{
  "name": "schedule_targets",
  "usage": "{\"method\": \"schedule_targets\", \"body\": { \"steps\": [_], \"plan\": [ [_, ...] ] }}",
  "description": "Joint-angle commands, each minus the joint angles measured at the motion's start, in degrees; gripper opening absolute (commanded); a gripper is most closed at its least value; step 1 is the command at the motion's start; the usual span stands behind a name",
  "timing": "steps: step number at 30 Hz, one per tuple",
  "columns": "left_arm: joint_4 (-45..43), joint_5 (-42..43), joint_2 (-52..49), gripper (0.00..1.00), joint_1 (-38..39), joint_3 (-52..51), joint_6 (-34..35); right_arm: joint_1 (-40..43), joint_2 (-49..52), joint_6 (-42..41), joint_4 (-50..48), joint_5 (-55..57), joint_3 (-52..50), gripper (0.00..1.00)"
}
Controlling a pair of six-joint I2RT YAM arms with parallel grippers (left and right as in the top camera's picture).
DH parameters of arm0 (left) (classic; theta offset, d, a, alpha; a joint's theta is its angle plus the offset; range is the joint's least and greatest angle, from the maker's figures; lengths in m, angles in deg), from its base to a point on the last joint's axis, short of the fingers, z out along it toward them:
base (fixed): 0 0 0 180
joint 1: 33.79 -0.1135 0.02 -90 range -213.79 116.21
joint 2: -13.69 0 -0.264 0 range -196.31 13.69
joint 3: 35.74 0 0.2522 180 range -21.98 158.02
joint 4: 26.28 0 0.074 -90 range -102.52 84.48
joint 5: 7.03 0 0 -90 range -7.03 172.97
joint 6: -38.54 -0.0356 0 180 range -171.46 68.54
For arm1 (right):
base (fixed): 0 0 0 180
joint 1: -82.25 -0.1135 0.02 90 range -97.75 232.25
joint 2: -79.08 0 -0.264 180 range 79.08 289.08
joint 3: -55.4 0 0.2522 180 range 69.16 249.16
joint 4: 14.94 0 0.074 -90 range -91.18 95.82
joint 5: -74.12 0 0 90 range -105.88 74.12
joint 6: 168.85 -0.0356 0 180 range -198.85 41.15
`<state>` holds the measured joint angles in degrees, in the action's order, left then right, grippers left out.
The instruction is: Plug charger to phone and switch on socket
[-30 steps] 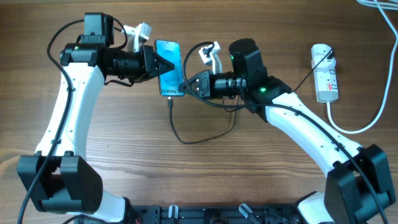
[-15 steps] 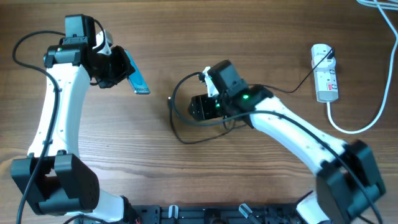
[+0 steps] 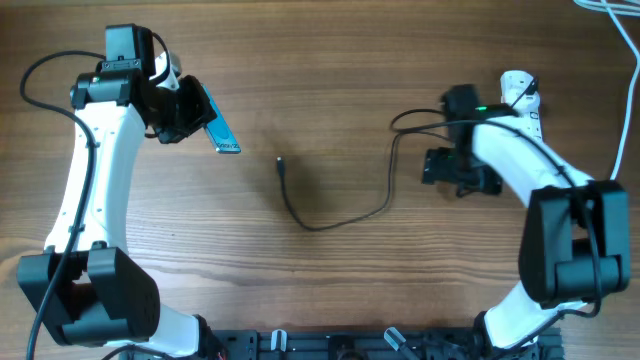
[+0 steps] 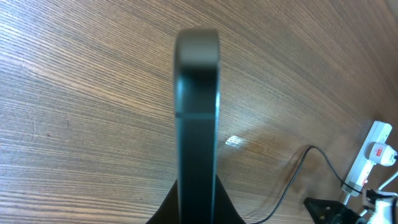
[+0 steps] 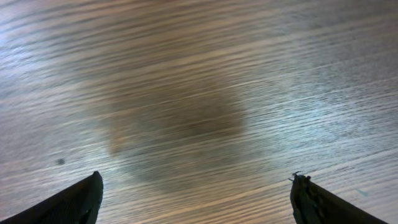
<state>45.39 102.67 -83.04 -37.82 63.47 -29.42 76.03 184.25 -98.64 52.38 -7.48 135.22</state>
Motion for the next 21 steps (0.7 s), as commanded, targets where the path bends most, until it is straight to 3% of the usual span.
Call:
{"method": "schedule_targets", "body": {
  "steps": [1, 2, 3, 4, 5, 7, 11, 16, 21],
  "plan": [
    [-0.22, 0.13, 1.16, 0.04, 0.0, 0.0, 0.72, 3.5, 0.46, 5.79, -0.24, -18.67, 1.27, 0.95],
    [-0.22, 0.13, 1.16, 0.04, 0.0, 0.0, 0.72, 3.56, 0.35, 10.19, -0.22, -29.44, 2.05, 0.84],
    [-0.2, 0.13, 1.16, 0.04, 0.0, 0.0, 0.72, 3.5, 0.24, 12.7, -0.2, -39.26, 2.75, 0.55],
    [-0.17, 0.13, 1.16, 0.04, 0.0, 0.0, 0.72, 3.5, 0.02, 12.44, -0.42, -45.0, 2.95, 0.15],
    [-0.17, 0.13, 1.16, 0.04, 0.0, 0.0, 0.72, 3.5, -0.07, 12.09, -0.59, -48.06, 2.95, 0.04],
    [-0.13, 0.13, 1.16, 0.04, 0.02, 0.0, 0.72, 3.08, -0.04, 11.96, -2.97, -53.81, 2.93, 0.04],
    [-0.15, 0.13, 1.16, 0.04, 0.02, -0.02, 0.74, -0.2, -0.02, 2.75, -10.27, -52.46, 1.88, 0.04],
    [-0.11, 0.15, 1.16, 0.04, 0.02, 0.0, 0.74, -8.5, 0.61, -8.0, -17.38, -35.45, -0.85, 0.04],
    [0.07, 0.15, 1.16, 0.04, 0.02, 0.0, 0.74, -12.2, 0.61, -8.87, -15.69, -20.15, -0.94, 0.06]
  ]
}}
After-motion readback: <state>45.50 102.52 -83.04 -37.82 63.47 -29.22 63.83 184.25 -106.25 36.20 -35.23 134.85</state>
